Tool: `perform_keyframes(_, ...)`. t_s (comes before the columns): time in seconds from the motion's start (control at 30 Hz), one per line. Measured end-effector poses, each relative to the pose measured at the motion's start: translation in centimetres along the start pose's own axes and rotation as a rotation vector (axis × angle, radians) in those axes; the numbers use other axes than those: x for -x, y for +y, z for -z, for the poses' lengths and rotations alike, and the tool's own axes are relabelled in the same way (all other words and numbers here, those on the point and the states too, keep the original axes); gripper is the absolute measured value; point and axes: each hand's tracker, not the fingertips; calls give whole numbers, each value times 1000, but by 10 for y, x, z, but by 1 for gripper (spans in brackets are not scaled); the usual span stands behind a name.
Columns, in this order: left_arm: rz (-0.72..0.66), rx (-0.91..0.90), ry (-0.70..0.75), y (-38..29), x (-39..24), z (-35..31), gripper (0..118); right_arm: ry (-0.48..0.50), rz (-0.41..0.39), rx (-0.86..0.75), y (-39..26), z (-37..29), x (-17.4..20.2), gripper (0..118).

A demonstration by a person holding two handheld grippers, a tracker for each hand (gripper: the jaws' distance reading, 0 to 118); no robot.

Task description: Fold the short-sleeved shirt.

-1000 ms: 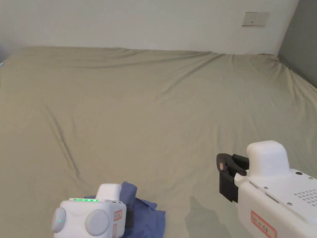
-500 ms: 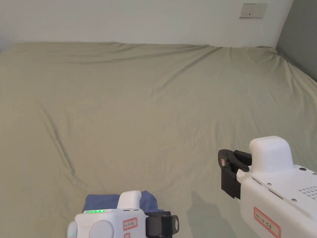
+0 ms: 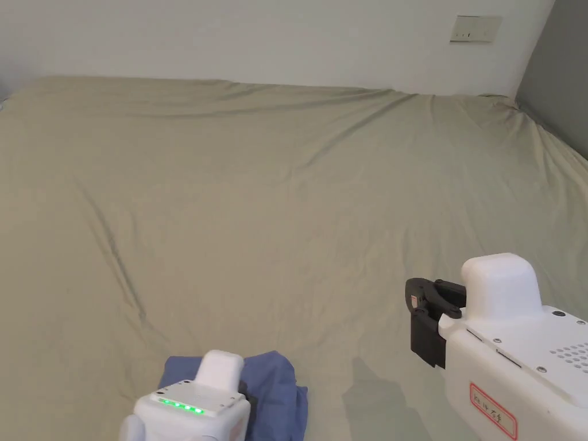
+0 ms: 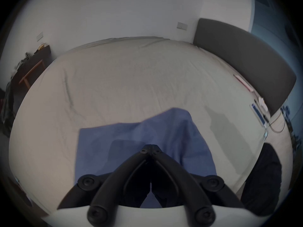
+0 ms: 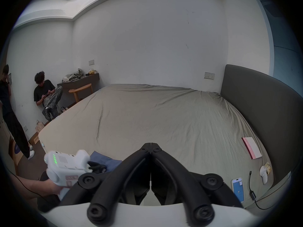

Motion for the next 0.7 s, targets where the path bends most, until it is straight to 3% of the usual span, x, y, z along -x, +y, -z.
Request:
perform_keyframes(0.23, 232, -8, 49, -15, -48, 10, 0, -12, -7, 15, -4, -2, -4, 1)
perform_keyframes(0.47, 378, -8, -35, -44, -85, -3, 0, -11, -9, 20, -1, 8, -3, 1)
perform_keyframes(0.6, 311, 4, -175, -45, -86, -16, 0, 4, -18, 17, 3, 15, 4, 1)
perform_keyframes(0.7, 157, -61, -265, -34, -62, -42, 0, 19, -28, 12, 6, 22, 10, 1)
